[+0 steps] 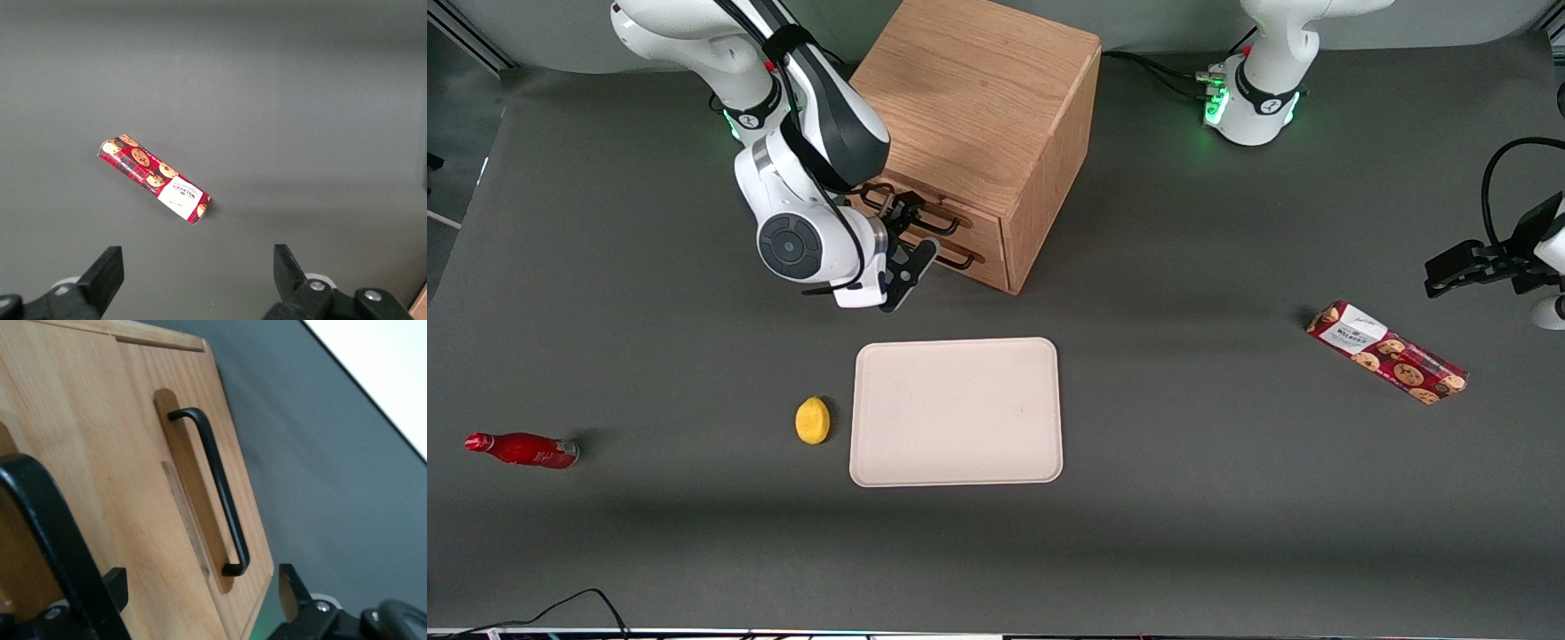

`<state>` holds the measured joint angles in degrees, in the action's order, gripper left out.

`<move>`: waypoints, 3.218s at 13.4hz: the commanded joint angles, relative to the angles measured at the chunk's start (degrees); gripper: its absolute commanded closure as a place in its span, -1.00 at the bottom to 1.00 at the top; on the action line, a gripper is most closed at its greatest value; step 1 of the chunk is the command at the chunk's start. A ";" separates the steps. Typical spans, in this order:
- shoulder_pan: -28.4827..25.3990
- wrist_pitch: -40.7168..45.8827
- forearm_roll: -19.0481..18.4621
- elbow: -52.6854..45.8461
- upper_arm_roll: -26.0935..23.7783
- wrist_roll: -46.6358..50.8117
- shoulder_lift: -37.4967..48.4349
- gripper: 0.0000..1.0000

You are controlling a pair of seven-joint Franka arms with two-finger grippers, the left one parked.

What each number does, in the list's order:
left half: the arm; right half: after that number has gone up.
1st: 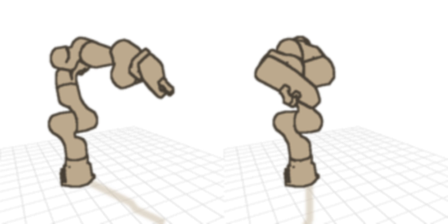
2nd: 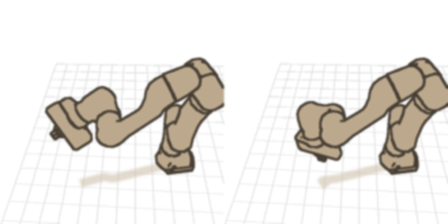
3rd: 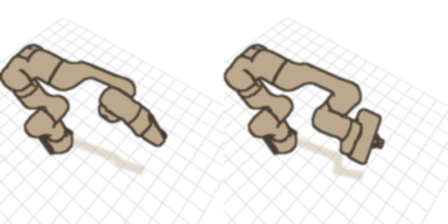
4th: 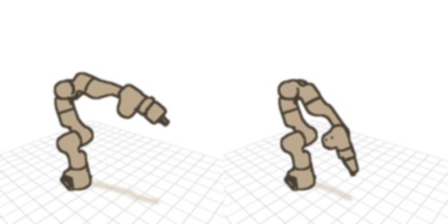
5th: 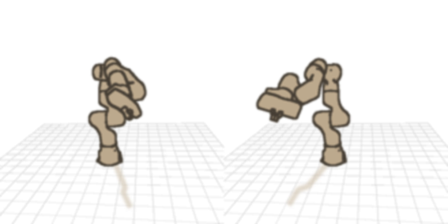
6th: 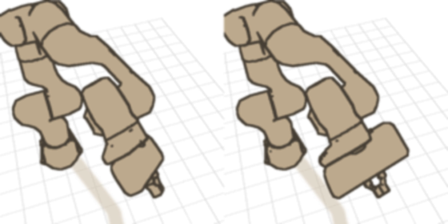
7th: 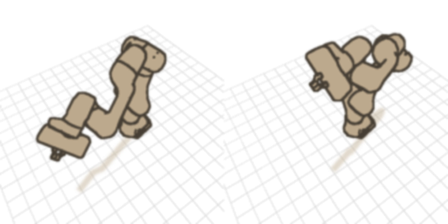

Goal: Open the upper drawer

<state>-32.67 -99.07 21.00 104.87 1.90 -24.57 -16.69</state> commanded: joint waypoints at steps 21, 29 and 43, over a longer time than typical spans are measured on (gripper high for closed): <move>11.66 -1.65 -3.95 -12.58 -0.32 -14.80 -10.20 -1.00; 14.83 -1.47 -6.41 -18.38 -0.41 -19.28 -13.36 -1.00; 18.17 -1.30 -9.14 -25.24 -0.76 -25.88 -17.76 -1.00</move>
<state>-16.02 -100.82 14.90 81.64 1.21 -47.24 -32.16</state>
